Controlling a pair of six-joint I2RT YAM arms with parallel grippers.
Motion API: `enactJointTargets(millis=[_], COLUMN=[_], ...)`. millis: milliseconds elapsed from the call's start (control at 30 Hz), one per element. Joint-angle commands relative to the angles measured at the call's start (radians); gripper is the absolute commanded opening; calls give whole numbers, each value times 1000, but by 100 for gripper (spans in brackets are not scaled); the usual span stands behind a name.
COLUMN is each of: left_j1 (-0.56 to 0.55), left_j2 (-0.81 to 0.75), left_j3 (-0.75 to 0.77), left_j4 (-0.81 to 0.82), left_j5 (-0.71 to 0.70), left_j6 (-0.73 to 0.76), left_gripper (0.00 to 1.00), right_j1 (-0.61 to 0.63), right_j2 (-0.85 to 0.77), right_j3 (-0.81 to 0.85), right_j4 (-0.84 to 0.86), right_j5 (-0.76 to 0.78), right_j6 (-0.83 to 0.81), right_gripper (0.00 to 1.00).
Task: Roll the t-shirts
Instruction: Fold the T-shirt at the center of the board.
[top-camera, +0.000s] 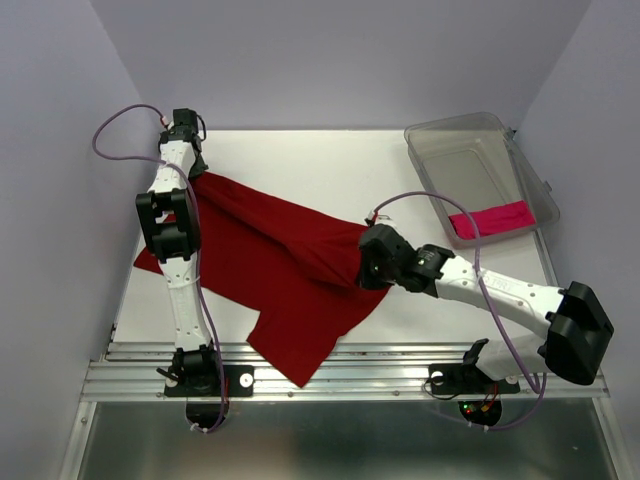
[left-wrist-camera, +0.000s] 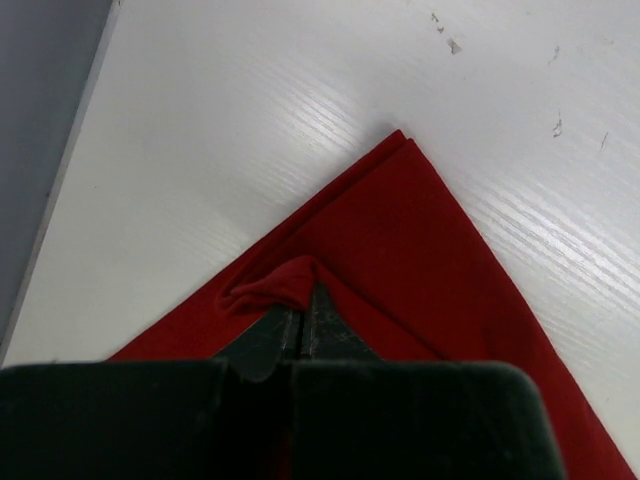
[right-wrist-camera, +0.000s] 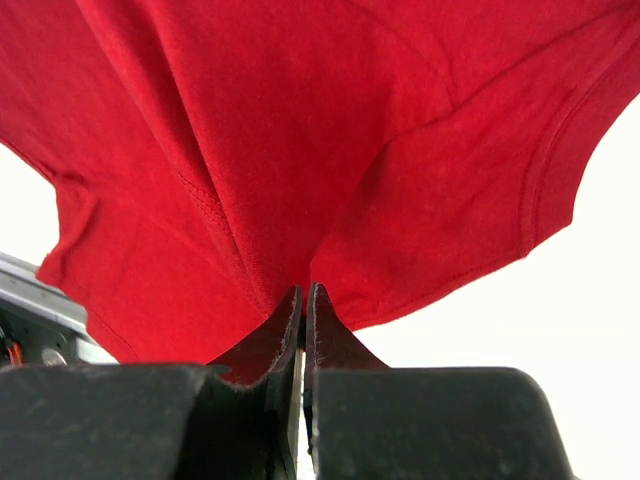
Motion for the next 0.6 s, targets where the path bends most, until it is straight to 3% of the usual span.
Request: enactJointTargets(millis=[0,100,133,167,200,233,267,567], left_j1=[22,25,25,25,25,25,25,24], left_j2=[-45,-57,-60,-65,-66,-76,-80,-135], left_j3=[49,49,51,58,64,69,81,120], left_j4=[-22,-40,-44,-53,-59,-62,-68,-77], left_j5=[-18,-20,-21,-24,-27,-33,-38,-9], left_j6=[-19,-27,-27,-29,-32,-27,-27,-21], left_gripper=[2,18,34,42,51,67,77,80], right_j1=[17,26,26,36,36,36,36,36], right_j2=[1,15,18,27,30,35,42,62], right_j3=[-20,-34,-39,-46,-49,-54,-58,-20], right_j4=[6,7,7,6,1,-3,-14,-57], right_j5=[-52,-76,-85,-95,-101,-105,-104,-17], right_j6=[-25,-28,-31,-36,-39,-45,-47,-53], right_gripper=[1,1,9,25,32,40,59,61])
